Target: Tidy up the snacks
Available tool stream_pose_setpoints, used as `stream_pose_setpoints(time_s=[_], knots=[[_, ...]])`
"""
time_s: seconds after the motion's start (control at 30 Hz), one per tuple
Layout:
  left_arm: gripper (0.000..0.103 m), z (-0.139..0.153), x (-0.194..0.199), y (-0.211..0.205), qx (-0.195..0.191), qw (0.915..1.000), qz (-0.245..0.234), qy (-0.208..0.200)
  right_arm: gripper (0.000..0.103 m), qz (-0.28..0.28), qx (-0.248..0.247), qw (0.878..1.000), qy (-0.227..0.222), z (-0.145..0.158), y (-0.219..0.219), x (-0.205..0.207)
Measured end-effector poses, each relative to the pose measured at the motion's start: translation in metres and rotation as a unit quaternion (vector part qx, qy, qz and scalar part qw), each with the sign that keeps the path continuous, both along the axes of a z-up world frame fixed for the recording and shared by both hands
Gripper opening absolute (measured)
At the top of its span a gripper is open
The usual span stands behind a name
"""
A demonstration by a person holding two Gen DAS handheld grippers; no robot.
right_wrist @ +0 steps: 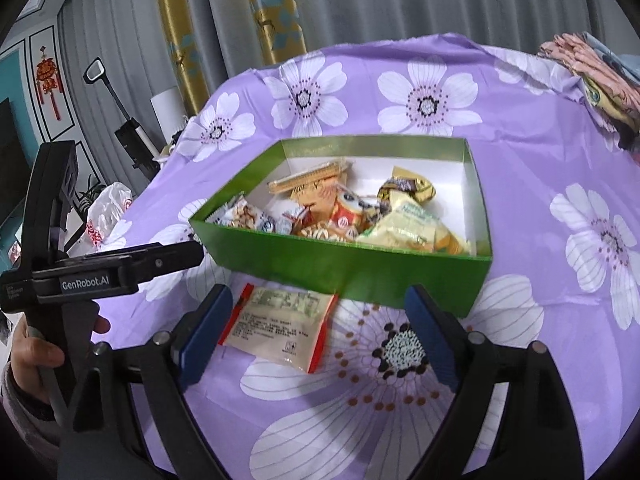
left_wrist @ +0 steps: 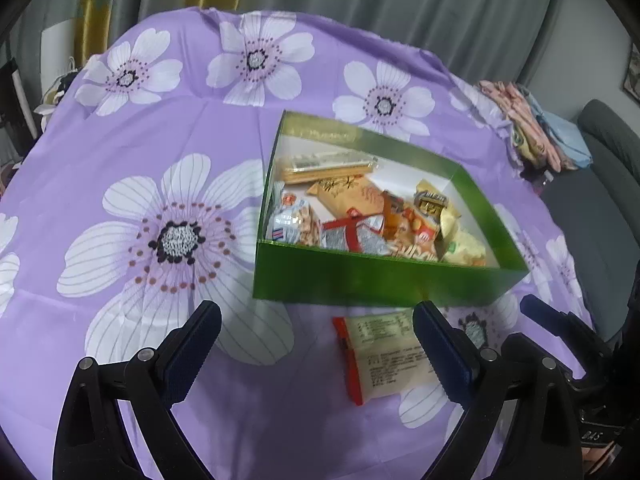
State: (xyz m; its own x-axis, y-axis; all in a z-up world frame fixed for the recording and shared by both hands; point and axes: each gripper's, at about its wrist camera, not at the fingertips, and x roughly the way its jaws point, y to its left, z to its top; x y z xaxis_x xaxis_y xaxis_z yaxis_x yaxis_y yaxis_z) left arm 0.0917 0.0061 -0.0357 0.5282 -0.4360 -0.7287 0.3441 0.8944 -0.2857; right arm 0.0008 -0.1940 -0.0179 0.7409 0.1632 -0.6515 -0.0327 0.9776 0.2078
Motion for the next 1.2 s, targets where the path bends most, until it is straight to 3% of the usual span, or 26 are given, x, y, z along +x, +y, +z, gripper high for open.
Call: stream_pose_setpoints(time_s=[1.2], knots=[[0.096, -0.015, 0.000, -0.003, 0.002, 0.9995, -0.019, 0.025, 0.089, 0.022, -0.015, 0.999, 0.036, -0.019, 0.021, 0.001]])
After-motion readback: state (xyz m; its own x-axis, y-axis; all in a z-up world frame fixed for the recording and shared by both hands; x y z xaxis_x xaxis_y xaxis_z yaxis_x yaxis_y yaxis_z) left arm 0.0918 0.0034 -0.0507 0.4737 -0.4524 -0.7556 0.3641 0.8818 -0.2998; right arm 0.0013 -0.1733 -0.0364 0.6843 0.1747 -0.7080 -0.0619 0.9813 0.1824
